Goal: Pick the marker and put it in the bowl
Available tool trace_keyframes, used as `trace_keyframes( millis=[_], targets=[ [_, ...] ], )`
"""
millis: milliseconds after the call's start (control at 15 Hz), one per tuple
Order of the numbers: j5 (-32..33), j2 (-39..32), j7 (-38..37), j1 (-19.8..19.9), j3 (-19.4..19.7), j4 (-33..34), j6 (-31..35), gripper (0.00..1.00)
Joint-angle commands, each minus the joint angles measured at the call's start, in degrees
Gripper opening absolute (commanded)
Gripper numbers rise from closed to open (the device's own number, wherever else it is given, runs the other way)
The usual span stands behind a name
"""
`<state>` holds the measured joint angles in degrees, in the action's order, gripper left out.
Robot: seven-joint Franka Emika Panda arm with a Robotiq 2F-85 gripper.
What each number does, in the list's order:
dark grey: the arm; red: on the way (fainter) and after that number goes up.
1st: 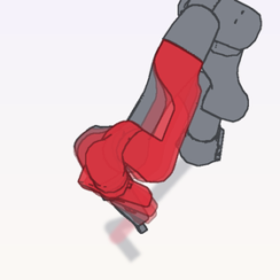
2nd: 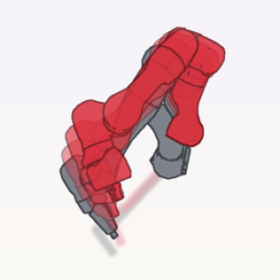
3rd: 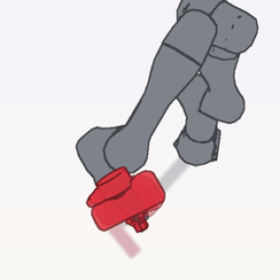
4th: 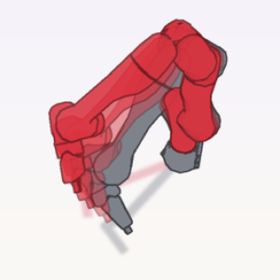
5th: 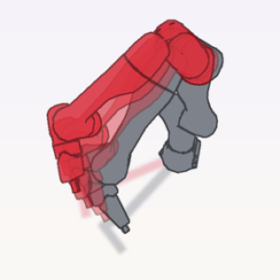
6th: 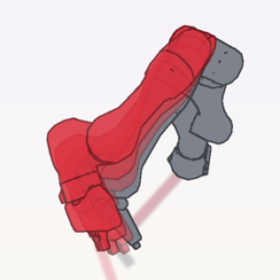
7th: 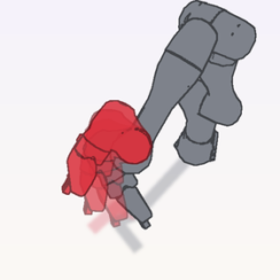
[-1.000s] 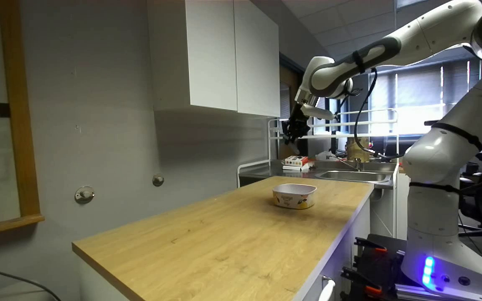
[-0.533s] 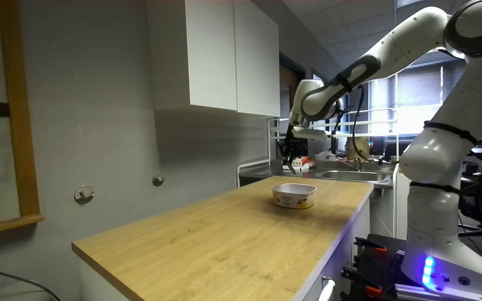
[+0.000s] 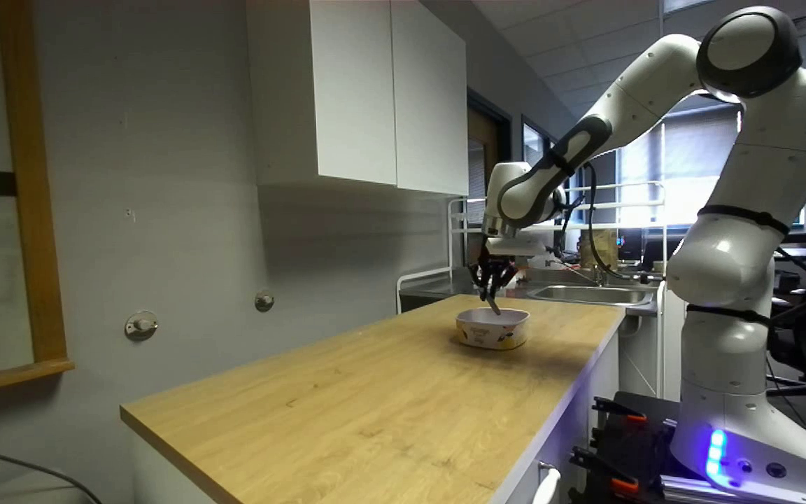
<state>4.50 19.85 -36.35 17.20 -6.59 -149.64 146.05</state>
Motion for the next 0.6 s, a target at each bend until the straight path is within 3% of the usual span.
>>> trace_keyframes(
  millis=[0,67,133,267,533],
  targets=[
    [1.96,-2.78,-2.24,-0.61,1.2,0.64,0.4,0.05],
    [1.99,-2.98,-2.36,-0.81,1.36,0.54,0.22,0.17],
    [2.04,-3.16,-2.36,-1.0,1.48,0.46,0.01,0.47],
    [2.01,-2.82,-2.33,-1.55,1.58,0.19,-0.44,0.53],
    [0.42,1.25,-1.85,-3.5,1.49,-0.59,-2.22,0.84]
  ],
)
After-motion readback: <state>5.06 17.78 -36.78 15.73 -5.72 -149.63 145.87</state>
